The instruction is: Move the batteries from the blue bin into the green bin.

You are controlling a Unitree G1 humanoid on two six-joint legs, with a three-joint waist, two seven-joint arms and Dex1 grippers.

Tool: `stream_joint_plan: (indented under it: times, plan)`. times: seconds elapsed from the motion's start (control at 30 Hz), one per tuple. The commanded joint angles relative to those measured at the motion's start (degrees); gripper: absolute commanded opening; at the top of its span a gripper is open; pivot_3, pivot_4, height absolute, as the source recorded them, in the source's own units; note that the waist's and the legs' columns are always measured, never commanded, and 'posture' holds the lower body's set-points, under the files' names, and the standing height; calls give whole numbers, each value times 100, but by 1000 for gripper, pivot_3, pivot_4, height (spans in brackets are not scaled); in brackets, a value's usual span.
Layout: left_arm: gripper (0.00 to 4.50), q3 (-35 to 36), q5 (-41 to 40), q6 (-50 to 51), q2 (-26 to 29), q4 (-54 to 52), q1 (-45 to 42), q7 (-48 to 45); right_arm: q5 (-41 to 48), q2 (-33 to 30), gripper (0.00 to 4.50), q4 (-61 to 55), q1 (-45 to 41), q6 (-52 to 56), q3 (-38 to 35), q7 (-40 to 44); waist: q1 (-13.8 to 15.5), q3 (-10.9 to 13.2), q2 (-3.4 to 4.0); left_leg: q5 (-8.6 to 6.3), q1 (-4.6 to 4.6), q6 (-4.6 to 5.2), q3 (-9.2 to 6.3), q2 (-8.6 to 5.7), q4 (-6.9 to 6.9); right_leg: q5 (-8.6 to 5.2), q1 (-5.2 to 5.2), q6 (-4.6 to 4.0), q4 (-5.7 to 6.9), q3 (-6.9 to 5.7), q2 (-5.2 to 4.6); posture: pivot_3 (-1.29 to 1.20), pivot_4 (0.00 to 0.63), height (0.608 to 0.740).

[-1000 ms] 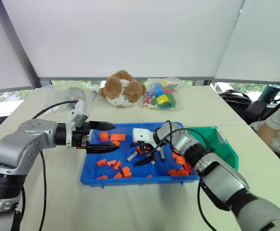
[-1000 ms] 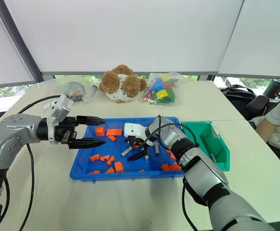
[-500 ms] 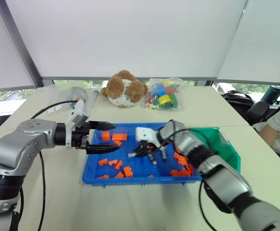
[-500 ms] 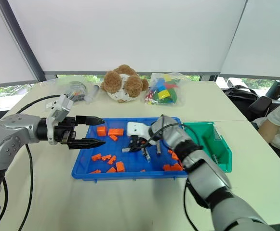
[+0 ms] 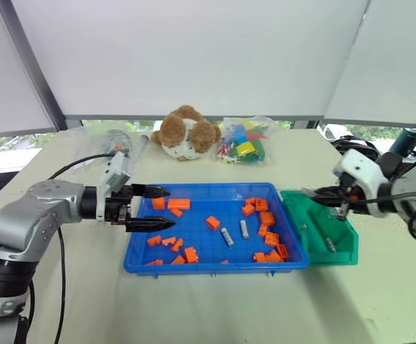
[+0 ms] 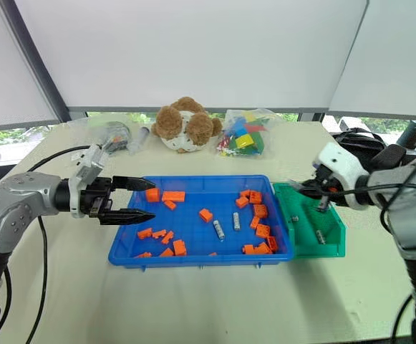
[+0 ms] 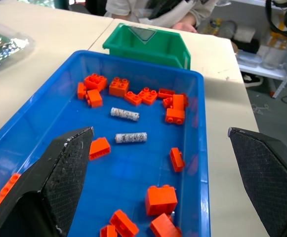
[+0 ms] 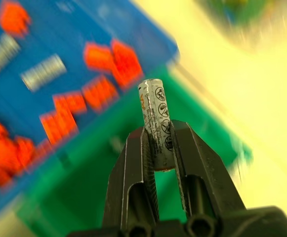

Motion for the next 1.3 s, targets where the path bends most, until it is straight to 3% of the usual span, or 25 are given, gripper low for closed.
stream_joint_plan:
  times: [0.03,0.1,0.4,0.5,0.6,0.87,1.07,1.17,1.3]
  plan:
    - [4500,-15,62,-158,-7,43,-153,-85,-32,-205,23,94,240,-236,-66,-199,4,0,0,0,0,0,0,0,1,0,0,0,0,0,0,0,150,733]
    - [4500,-38,88,-177,-38,74,-184,-102,81,-155,23,173,278,-230,-26,-246,10,0,0,0,-1,0,1,-1,2,0,0,0,0,1,-1,0,150,733]
    - [4500,-41,121,-192,-49,48,-181,-67,514,-110,4478,127,-242,-127,207,-280,13,1,1,0,-1,0,1,0,3,0,0,0,0,1,-2,0,150,733]
    - [4500,-49,147,-203,-54,37,-178,-34,1158,275,4478,-257,-890,512,280,-275,-12,1,1,0,-1,0,1,0,1,0,-1,0,0,1,-1,0,150,733]
    - [4500,-55,148,-204,-94,13,-211,19,1518,772,4478,-806,-1203,1207,797,-445,7,0,1,0,0,0,-4,1,-3,0,-3,0,4,0,3,0,150,733]
    - [4500,-31,174,-226,-123,-19,-206,93,1465,2065,4478,-1353,-1349,2892,2218,-1780,72,-2,-3,0,-15,0,-2,-2,10,0,-7,0,2,0,-5,0,150,733]
    - [4500,-28,179,-240,-117,-16,-198,117,1530,2317,4478,-1271,-1464,3130,2402,-2195,56,-2,-3,0,-15,1,-2,-2,7,0,-9,0,2,-1,-3,0,150,733]
    - [4500,-63,247,-275,-106,-70,-142,165,1217,2918,4478,-434,-1523,2997,2733,-2771,12,-8,-13,0,-13,1,-3,-1,6,0,-8,0,3,-1,-1,0,150,733]
    - [4500,-53,259,-276,-95,-107,-107,188,1114,3147,4478,-53,-1573,2872,2915,-2935,7,-7,-11,0,-14,1,-1,-1,-1,0,-13,-1,5,0,0,0,150,733]
